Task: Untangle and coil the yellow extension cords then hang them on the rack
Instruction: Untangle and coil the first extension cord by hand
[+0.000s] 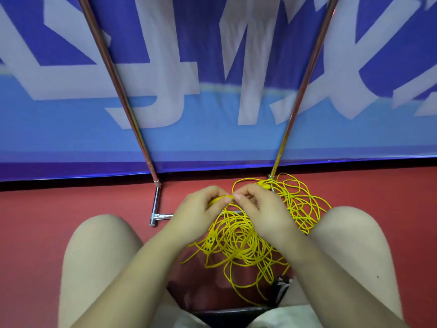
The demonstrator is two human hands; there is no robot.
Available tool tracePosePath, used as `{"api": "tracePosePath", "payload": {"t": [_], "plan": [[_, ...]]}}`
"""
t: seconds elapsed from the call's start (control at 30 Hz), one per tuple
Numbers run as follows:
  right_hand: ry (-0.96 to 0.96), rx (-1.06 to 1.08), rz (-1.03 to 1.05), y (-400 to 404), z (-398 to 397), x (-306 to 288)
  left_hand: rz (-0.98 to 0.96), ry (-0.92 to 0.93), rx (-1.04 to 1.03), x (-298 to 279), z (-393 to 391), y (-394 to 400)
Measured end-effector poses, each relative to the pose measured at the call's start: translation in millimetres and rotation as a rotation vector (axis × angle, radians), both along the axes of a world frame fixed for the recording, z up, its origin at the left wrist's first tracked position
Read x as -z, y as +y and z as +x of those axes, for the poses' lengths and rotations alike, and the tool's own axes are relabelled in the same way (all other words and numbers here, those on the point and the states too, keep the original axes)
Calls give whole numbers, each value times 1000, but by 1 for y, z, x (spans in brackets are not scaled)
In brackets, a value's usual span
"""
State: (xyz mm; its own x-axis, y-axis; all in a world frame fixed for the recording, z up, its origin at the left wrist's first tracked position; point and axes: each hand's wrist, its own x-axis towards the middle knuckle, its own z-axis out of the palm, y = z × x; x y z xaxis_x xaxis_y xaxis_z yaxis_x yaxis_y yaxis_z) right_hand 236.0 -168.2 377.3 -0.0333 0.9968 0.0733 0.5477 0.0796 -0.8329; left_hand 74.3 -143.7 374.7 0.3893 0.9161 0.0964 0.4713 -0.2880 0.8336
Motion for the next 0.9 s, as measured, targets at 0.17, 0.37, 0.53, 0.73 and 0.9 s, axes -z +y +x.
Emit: {"api": "tracePosePath", "payload": {"t": [0.17,0.37,0.53,0.73,0.9], "plan": [[-170,-124,-76,11,12,16,-244,-51,73,25,-7,12],[-296,-56,-57,35,42,36,-371,301,138,72,-40,28],[-245,204,-120,49,84,60,-388,445,94,105,-57,39],[-241,3,-158,49,56,83,-144,362,55,108,-39,41],[-232,-231,-278,49,27,96,62,245,91,106,-1,44]]}}
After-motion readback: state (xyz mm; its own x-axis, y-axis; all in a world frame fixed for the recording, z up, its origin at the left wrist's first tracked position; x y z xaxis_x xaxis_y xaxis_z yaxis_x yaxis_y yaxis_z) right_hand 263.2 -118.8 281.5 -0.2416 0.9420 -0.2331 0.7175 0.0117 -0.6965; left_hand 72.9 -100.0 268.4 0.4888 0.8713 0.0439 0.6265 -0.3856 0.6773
